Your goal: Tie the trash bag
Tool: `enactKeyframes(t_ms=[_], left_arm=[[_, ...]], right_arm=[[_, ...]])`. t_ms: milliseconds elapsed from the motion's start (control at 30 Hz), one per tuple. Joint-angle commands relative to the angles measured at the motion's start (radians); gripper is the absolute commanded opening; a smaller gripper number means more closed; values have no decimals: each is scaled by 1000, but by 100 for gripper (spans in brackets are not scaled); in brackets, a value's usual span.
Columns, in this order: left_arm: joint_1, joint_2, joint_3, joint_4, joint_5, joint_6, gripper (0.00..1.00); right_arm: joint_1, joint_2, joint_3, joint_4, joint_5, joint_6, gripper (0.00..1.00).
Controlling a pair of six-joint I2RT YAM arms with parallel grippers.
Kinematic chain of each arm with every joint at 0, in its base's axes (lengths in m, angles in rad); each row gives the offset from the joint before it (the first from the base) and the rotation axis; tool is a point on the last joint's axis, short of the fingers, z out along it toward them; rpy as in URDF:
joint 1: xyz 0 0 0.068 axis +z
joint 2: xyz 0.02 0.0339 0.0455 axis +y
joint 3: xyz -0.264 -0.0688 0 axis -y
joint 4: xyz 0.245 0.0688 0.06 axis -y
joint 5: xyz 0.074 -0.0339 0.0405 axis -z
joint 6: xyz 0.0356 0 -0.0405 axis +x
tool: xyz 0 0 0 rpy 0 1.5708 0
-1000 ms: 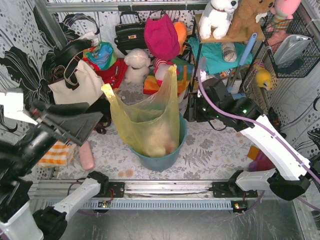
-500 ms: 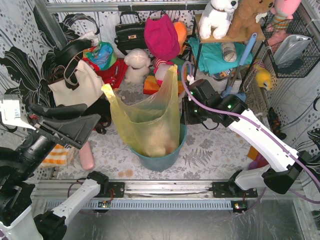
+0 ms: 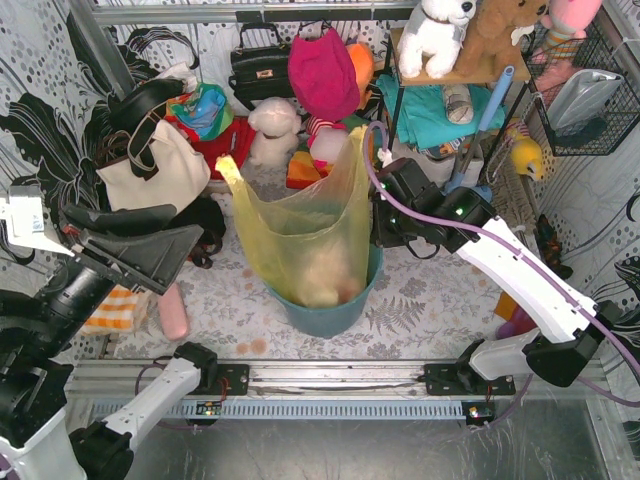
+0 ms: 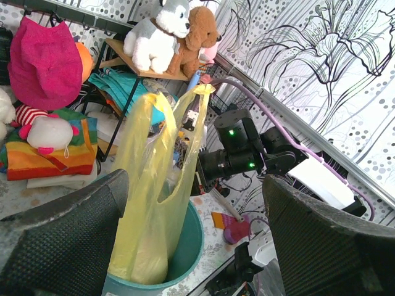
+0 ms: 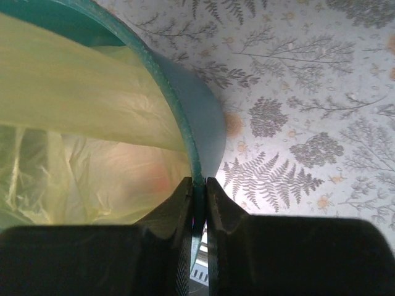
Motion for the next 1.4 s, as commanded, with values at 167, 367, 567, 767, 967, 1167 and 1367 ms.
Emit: enactKeyframes(t_ms=[167,367,567,767,967,1167,1367], left_arm=[[-7,16,-24,70,11,0,98],[-7,3,-56,86,5,-15,99],[-7,6,-90,99,-1,-31,98],[-7,21,-119,114,-32,-42,98],[-7,65,-203,245,4,-68,97],[-7,155,-180,377,59,-111,95],[-7,273,-88,393,128,-127,90]], right_arm=[[-1,-11,82,-128,159,62,6],[-1,-47,60,-183,246,174,7],[-1,-118,-45,-87,234,317,14],[-2,-167,-54,-17,236,323,39],[-1,-124,200,-126,352,244,48],[-1,-40,571,-327,486,158,49],[-1,15,732,-249,379,77,50]])
